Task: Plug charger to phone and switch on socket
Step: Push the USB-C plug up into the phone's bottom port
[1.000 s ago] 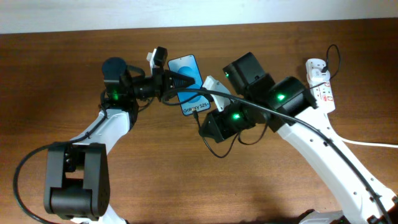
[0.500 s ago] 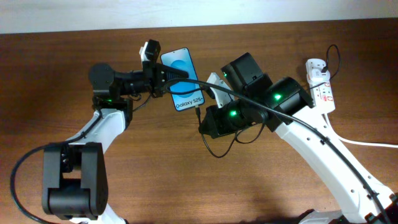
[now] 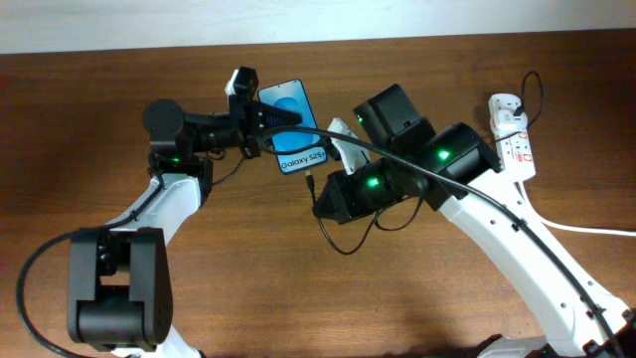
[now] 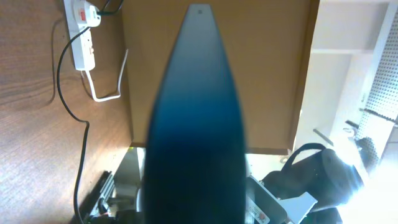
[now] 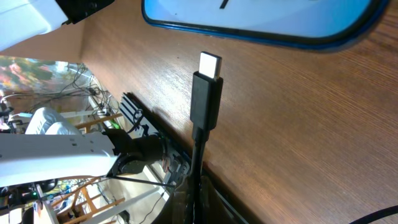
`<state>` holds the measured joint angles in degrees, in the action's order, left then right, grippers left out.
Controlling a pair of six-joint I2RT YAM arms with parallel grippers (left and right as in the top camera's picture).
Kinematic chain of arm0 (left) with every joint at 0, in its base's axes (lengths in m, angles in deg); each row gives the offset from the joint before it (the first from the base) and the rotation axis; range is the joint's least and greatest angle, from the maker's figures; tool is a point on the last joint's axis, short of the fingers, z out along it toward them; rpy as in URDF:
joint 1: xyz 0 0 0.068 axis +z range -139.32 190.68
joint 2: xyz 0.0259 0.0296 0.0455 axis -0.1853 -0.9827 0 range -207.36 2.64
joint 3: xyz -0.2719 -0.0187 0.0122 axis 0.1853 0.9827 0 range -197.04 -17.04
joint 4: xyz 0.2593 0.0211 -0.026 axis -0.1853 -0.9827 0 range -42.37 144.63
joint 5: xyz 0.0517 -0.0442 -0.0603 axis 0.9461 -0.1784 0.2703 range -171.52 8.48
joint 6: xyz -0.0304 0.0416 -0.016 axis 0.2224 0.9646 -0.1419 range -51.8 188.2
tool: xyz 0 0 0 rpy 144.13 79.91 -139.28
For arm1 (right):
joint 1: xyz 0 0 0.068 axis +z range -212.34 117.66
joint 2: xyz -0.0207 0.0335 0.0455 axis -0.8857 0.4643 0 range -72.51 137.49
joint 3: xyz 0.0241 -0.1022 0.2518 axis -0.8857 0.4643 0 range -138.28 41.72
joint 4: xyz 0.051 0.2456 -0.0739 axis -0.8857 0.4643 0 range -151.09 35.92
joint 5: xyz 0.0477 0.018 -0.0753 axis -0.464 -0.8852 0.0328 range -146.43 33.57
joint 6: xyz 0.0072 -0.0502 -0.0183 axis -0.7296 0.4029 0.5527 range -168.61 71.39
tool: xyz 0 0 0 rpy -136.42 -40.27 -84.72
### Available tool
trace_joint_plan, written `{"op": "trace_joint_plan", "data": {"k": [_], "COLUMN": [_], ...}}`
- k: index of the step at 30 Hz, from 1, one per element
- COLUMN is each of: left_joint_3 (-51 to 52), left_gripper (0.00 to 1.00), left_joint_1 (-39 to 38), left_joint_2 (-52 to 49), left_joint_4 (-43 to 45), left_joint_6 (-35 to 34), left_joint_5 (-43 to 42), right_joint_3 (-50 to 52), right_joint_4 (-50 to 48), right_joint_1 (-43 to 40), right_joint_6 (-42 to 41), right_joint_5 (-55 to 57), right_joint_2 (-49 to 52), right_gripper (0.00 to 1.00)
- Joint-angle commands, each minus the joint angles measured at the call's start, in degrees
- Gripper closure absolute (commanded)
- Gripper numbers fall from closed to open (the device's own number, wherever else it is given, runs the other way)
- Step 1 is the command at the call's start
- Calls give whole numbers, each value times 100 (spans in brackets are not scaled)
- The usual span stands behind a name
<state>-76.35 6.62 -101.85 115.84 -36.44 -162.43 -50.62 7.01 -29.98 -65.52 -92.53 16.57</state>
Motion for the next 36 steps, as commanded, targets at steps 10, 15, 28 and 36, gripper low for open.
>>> {"op": "trace_joint_plan", "data": {"k": [10,15,28,36], "left_joint_3": [-129,-129,-129,-129], "left_gripper": [100,100,100,100], "left_joint_1": [9,9,9,9], "left_joint_2": [57,57,57,57], "left_joint_4": [-42,-42,-39,588], "left_joint_6": [-37,-37,-79,-76], "left_joint_5": [22,11,-37,-293], "right_joint_3": [31,31,31,31], "right_joint_4": [-101,-153,-151,-247], "right_joint_1": [26,26,24,24], "right_joint_6": [57,57,57,57], "right_joint_5": [-120,-94,-138,-74], "right_joint_2": [-22,-13,136,136], "right_gripper": [96,96,96,96]}}
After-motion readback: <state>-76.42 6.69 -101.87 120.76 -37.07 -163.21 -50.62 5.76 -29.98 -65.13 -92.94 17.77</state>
